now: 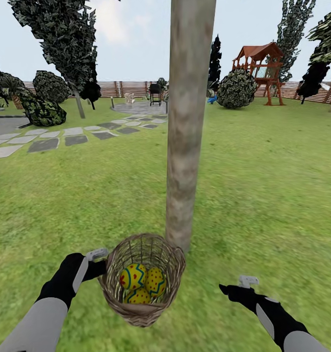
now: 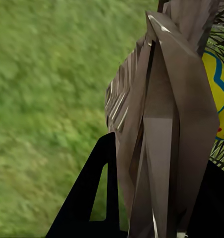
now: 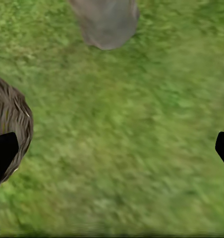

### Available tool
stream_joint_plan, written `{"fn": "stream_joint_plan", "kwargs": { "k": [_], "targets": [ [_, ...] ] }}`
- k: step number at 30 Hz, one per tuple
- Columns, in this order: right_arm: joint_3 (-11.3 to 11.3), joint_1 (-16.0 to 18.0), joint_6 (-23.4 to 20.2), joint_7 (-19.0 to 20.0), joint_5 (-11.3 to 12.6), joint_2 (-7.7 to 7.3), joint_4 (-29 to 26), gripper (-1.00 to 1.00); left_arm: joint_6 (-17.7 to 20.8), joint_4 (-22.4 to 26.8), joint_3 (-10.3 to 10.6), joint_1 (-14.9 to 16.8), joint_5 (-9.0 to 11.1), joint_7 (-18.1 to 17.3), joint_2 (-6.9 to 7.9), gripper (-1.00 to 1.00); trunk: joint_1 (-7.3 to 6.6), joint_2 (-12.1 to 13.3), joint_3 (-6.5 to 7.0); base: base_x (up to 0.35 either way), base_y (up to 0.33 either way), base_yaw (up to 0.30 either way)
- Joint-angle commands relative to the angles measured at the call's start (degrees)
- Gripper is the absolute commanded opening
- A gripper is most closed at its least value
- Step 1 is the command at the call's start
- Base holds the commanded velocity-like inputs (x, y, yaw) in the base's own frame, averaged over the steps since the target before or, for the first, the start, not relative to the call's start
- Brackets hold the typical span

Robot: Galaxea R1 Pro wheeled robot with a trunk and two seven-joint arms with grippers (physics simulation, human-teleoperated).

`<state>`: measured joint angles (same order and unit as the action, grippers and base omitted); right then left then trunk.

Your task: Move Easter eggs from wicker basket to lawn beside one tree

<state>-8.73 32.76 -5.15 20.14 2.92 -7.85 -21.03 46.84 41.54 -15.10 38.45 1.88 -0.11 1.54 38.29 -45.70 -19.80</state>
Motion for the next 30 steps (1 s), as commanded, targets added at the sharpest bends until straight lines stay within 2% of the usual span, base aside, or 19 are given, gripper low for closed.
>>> {"fn": "stream_joint_plan", "kwargs": {
  "k": [1, 30],
  "targets": [
    [-0.41, 0.03, -0.55, 0.36, 0.27, 0.03, 0.08, 1.0, 0.27, 0.07, -0.12, 0.05, 0.85, -0.07, -0.04, -1.0, 0.23, -0.48, -0.25, 0.0, 0.0, 0.0],
    [-0.32, -0.33, -1.26, 0.33, 0.24, 0.03, 0.46, 1.0, 0.27, 0.74, -0.2, 0.05, 0.94, -0.24, 0.04, -1.0, 6.6, -12.11, -5.46, 0.0, 0.0, 0.0]
  ]
}}
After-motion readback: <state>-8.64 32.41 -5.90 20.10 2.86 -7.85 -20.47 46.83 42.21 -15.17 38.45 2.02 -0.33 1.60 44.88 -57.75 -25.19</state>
